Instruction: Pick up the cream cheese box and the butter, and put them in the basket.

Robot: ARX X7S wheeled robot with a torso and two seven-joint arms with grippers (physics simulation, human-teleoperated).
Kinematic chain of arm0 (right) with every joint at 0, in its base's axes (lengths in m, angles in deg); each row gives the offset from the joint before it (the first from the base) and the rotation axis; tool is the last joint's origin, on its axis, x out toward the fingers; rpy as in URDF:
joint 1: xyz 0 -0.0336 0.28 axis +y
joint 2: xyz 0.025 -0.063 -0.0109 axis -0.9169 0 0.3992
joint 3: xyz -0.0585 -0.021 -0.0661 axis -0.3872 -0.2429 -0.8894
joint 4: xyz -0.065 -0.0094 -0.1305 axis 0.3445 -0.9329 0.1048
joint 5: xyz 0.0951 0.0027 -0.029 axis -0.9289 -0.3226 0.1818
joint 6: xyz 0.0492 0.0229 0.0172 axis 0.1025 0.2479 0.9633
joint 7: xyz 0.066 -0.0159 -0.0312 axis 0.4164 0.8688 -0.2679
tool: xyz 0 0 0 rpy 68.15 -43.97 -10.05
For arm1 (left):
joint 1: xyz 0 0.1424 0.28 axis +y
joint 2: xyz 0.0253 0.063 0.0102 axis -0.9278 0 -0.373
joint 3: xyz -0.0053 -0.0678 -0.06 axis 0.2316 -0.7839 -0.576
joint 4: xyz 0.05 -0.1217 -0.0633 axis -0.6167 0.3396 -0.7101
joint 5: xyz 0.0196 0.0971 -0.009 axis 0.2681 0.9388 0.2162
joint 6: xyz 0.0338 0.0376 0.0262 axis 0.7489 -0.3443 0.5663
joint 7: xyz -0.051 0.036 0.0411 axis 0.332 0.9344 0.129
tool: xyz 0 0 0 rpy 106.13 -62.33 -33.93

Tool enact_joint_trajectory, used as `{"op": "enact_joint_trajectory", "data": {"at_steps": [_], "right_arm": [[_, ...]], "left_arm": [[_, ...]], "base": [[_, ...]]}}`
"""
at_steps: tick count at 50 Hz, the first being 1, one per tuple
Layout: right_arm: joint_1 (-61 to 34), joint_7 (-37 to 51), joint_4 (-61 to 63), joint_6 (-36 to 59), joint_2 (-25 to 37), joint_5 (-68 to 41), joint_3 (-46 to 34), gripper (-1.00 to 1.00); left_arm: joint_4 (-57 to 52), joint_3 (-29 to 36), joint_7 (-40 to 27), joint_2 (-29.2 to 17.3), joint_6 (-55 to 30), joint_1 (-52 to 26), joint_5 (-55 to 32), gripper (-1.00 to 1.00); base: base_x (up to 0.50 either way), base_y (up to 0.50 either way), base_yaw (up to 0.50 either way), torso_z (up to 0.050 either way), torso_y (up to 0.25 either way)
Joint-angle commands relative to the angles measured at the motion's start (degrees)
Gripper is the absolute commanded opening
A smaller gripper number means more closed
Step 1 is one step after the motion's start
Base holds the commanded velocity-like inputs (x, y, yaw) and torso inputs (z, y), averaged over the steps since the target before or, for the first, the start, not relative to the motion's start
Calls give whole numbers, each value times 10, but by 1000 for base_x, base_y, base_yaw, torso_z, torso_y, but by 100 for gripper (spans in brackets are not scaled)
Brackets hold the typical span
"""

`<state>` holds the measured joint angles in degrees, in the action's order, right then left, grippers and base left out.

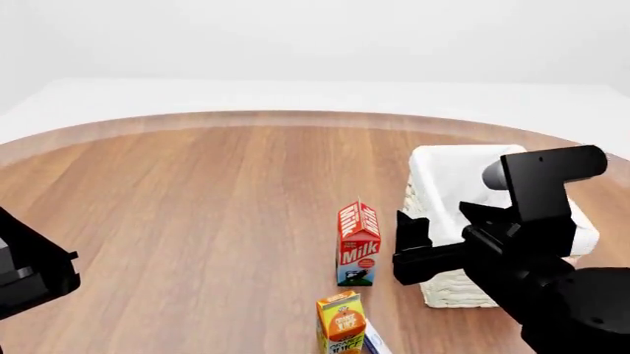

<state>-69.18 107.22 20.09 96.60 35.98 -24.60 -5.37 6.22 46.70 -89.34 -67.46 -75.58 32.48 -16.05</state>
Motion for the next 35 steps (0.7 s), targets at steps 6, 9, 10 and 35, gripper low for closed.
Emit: {"op": "enact_joint_trajectory", "data": {"at_steps": [6, 9, 10, 35], "right_arm": [[-4, -58, -51, 29, -49, 54, -36, 100], [-4, -72, -66, 29, -57, 63, -40, 100], [-3, -75, -70, 29, -59, 66, -41, 100], [57, -116, -119, 25, -66, 132, -73, 100]], "left_arm": [[2, -16, 8, 9, -1, 2, 2, 100], [3, -15, 8, 8, -1, 3, 2, 100], [3, -16, 7, 8, -1, 2, 1, 100], [0, -14, 0, 0, -7, 0, -4, 100]], "base": [[0, 0, 0, 0, 0], [0, 0, 0, 0, 0], [0, 0, 0, 0, 0], [0, 0, 0, 0, 0]]}}
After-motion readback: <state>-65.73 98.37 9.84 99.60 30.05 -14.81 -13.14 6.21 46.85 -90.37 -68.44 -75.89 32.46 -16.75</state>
